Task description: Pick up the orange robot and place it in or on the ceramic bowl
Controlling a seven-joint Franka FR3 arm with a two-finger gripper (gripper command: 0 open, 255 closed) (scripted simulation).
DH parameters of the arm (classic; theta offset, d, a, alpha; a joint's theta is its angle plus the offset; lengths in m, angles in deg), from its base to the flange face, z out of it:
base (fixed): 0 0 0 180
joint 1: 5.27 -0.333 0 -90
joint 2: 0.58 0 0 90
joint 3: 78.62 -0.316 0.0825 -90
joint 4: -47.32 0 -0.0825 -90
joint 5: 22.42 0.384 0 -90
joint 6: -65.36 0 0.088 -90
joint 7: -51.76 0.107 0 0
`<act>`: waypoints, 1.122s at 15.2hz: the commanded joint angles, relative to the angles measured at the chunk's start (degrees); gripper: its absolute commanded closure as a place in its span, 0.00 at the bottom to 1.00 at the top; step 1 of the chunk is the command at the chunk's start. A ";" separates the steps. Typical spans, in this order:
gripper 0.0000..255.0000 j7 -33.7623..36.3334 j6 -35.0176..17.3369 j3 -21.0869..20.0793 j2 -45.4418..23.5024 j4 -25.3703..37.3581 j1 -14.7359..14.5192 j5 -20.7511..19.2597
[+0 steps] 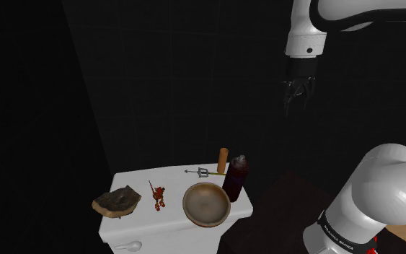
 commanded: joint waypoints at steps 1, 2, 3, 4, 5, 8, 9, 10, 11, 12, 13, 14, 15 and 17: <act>0.00 0.00 0.00 0.00 0.00 0.00 0.00 0.00; 0.00 1.02 -0.99 -1.07 -1.44 0.09 -0.50 0.78; 0.00 2.02 -1.98 -2.13 -2.95 0.26 -1.00 1.53; 0.00 3.02 -2.96 -3.18 -4.51 0.49 -1.48 2.24; 0.00 4.00 -3.94 -4.22 -6.14 0.80 -1.93 2.91; 0.00 6.88 -6.79 -7.26 -11.35 2.15 -3.19 4.68; 0.00 7.83 -7.71 -8.24 -13.19 2.74 -3.59 5.17; 0.00 8.79 -8.60 -9.19 -15.07 3.40 -3.97 5.60; 0.00 9.74 -9.47 -10.13 -17.00 4.14 -4.34 5.98; 0.00 10.69 -10.30 -11.06 -18.97 4.94 -4.68 6.30; 0.00 11.65 -11.11 -11.97 -20.97 5.81 -5.01 6.56; 0.00 12.62 -11.88 -12.86 -23.01 6.75 -5.33 6.76; 0.00 13.59 -12.61 -13.74 -25.08 7.75 -5.62 6.90; 0.00 15.57 -13.95 -15.42 -29.33 9.96 -6.21 6.98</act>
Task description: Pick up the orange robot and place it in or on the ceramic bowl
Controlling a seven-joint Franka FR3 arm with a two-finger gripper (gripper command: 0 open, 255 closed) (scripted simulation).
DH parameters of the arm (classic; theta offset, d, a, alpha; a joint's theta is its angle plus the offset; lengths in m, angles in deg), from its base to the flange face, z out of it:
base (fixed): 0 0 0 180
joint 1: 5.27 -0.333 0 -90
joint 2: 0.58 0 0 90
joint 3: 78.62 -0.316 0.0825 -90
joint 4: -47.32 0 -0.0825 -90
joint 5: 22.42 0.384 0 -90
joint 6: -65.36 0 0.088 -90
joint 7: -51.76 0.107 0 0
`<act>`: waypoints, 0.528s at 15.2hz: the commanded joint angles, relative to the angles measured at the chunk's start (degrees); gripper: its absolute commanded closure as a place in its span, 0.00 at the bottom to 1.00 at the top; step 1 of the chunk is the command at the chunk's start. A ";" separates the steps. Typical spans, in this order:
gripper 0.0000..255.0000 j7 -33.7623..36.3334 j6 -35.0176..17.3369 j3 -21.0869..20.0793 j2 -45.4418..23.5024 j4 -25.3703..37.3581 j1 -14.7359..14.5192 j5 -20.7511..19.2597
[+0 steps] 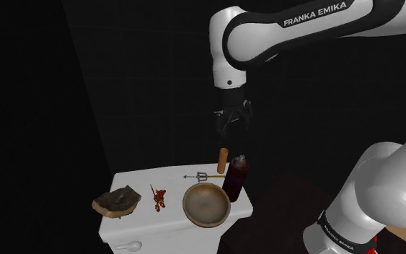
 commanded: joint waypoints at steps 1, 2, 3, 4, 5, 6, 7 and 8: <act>0.00 2.18 -1.32 -1.76 -4.76 2.73 -0.61 0.00; 0.00 3.20 -1.88 -2.52 -6.96 4.00 -0.92 -0.13; 0.00 4.23 -2.38 -3.25 -9.19 5.34 -1.24 -0.34; 0.00 5.27 -2.84 -3.95 -11.45 6.74 -1.57 -0.60; 0.00 6.32 -3.24 -4.61 -13.73 8.21 -1.92 -0.93; 0.00 7.37 -3.58 -5.22 -16.03 9.75 -2.30 -1.32; 0.00 8.43 -3.87 -5.77 -18.36 11.36 -2.72 -1.77; 0.00 9.48 -4.09 -6.27 -20.71 13.04 -3.17 -2.26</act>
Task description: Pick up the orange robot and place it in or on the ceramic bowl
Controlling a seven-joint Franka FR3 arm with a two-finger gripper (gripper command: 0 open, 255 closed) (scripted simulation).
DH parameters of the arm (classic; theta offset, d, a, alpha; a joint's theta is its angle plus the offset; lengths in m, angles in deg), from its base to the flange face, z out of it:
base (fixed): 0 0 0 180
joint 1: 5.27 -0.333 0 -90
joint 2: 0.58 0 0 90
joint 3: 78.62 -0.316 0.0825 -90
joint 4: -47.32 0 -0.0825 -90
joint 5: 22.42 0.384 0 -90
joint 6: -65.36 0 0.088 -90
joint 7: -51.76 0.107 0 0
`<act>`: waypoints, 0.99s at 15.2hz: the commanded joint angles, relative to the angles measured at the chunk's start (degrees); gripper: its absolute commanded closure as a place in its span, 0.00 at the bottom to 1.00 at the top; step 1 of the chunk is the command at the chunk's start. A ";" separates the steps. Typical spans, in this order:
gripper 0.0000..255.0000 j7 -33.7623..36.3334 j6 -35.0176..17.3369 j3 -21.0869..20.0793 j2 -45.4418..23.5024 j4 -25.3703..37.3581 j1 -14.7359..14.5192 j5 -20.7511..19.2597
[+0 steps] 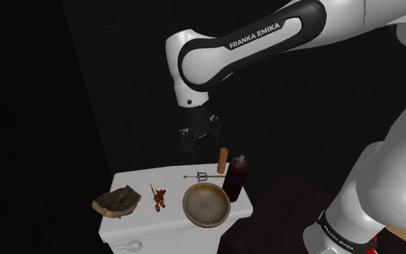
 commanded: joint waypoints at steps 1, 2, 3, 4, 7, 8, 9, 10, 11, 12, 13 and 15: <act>0.00 2.22 -0.42 -1.04 -5.12 3.78 -0.89 -1.10; 0.00 3.25 -0.51 -1.45 -7.51 5.60 -1.42 -1.67; 0.00 4.26 -0.52 -1.80 -9.91 7.50 -1.99 -2.28; 0.00 5.25 -0.47 -2.08 -12.33 9.48 -2.63 -2.90; 0.00 8.01 0.13 -2.62 -19.67 15.91 -4.78 -4.83; 0.00 8.85 0.48 -2.70 -22.15 18.24 -5.59 -5.46; 0.00 9.64 0.91 -2.75 -24.64 20.67 -6.44 -6.09; 0.00 10.37 1.41 -2.73 -27.14 23.21 -7.34 -6.69; 0.00 11.06 2.01 -2.69 -29.68 25.86 -8.27 -7.27; 0.00 11.69 2.69 -2.62 -32.24 28.65 -9.24 -7.83; 0.00 12.26 3.46 -2.52 -34.84 31.58 -10.24 -8.36; 0.00 12.59 3.19 -2.40 -36.41 32.61 -10.85 -8.67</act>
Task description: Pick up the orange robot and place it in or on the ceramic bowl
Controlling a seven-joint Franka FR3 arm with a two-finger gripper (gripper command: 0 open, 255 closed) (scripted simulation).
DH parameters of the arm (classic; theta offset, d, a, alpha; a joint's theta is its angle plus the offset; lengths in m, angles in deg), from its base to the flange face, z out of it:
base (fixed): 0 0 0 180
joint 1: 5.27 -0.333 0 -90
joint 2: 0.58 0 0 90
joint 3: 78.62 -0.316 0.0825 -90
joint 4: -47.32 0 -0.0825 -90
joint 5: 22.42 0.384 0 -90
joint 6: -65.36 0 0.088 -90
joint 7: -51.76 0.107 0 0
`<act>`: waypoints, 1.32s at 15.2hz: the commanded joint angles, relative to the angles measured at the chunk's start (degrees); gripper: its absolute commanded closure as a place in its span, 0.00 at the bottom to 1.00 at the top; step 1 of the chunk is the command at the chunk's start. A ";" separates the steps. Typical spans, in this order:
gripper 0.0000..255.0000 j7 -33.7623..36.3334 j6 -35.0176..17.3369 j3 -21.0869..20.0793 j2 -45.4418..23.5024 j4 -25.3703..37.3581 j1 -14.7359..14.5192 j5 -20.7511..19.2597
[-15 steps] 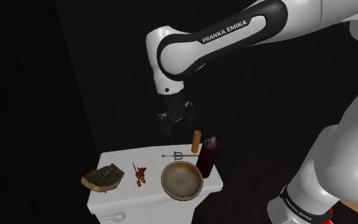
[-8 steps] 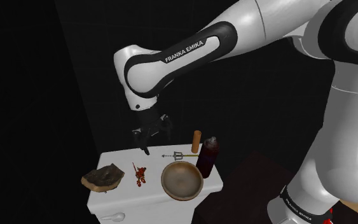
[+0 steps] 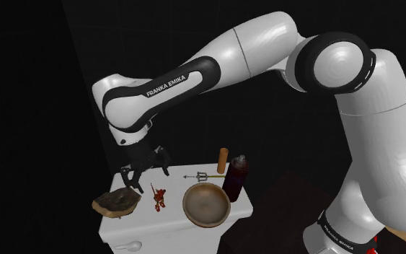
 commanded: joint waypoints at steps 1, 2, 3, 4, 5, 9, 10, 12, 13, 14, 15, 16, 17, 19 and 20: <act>0.00 0.13 -1.17 0.08 -0.67 -0.67 -0.17 -0.18; 0.00 0.15 -1.96 0.08 -0.63 -1.50 -0.12 -0.19; 0.00 0.17 -2.74 0.09 -0.60 -2.31 -0.08 -0.21; 0.00 0.19 -3.51 0.11 -0.59 -3.10 -0.04 -0.23; 0.00 0.22 -4.28 0.12 -0.60 -3.88 0.00 -0.26; 0.00 0.26 -5.48 0.15 -0.63 -5.06 0.04 -0.31; 0.00 0.26 -5.48 0.15 -0.63 -5.06 0.04 -0.31; 0.00 0.26 -5.48 0.15 -0.63 -5.06 0.04 -0.31; 0.00 0.26 -5.48 0.15 -0.63 -5.06 0.04 -0.31; 0.00 0.26 -5.47 0.15 -0.63 -5.05 0.04 -0.31; 1.00 0.26 -5.47 0.15 -0.63 -5.05 0.04 -0.31; 1.00 0.26 -5.47 0.15 -0.63 -5.05 0.04 -0.31; 1.00 0.26 -5.47 0.15 -0.63 -5.05 0.04 -0.31; 1.00 0.26 -5.47 0.15 -0.63 -5.05 0.04 -0.31; 1.00 0.27 -5.47 0.15 -0.63 -5.04 0.03 -0.31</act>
